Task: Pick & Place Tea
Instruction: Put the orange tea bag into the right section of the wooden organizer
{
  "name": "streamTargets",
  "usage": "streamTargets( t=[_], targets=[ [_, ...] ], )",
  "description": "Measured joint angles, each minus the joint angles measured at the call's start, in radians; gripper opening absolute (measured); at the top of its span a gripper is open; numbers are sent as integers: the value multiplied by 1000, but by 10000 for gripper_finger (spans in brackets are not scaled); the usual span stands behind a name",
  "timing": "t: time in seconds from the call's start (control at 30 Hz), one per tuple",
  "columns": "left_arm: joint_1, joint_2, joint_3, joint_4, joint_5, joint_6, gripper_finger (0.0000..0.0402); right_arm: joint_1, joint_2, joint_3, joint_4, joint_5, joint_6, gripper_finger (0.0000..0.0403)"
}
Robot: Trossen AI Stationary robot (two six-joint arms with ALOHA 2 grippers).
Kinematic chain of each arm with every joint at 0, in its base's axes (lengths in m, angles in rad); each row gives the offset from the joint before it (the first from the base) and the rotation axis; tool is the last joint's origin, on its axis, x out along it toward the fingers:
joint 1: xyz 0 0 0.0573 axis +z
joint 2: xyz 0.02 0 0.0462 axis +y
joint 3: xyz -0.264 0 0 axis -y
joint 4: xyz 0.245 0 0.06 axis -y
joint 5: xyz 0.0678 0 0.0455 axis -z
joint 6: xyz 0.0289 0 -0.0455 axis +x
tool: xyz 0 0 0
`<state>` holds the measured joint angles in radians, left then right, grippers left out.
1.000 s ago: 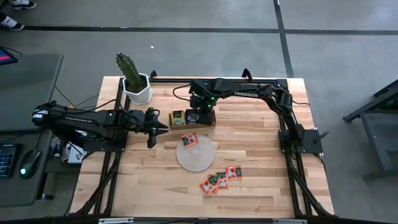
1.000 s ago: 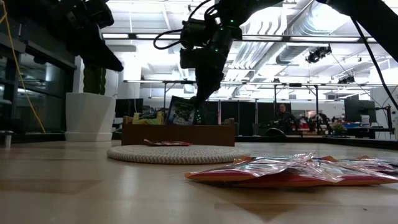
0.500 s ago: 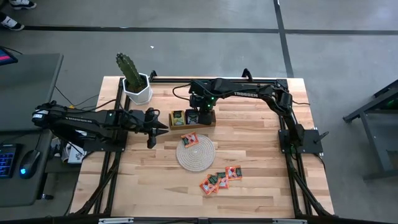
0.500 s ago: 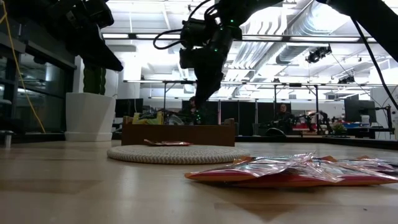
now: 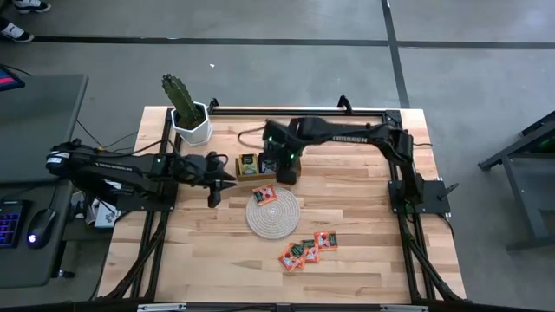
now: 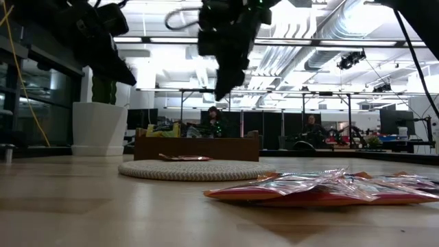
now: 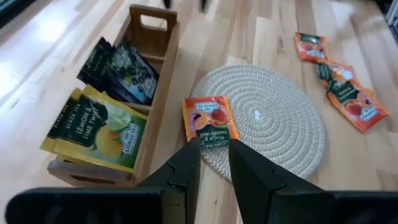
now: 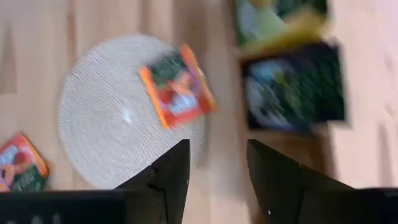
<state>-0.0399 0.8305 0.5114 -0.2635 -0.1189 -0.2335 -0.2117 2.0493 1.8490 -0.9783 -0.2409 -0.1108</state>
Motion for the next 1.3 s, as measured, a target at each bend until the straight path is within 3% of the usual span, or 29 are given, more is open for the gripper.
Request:
streamTargets(
  t=[0.2, 0.33, 0.47, 0.63, 0.83, 1.03, 1.3],
  targets=[
    [0, 81, 0, 58, 53, -7, 83, 96, 15, 0, 31, 165, 8, 120],
    [0, 138, -1, 89, 75, -7, 83, 115, 15, -32, 103, 131, 53, 73],
    [0, 187, -1, 71, 79, -8, 83, 122, 19, -153, 175, 97, 100, 9],
    [0, 212, -1, 76, 57, -7, 83, 127, 20, -314, 358, 18, 196, 3],
    [0, 263, -43, 155, 59, -46, 83, 151, 20, -390, 552, 32, 256, 2],
    [0, 281, -115, 286, 60, -122, 83, 155, 20, -428, 605, 69, 268, 1],
    [0, 281, -140, 324, 56, -147, 83, 139, 20, -488, 702, 45, 298, 1]
  ],
)
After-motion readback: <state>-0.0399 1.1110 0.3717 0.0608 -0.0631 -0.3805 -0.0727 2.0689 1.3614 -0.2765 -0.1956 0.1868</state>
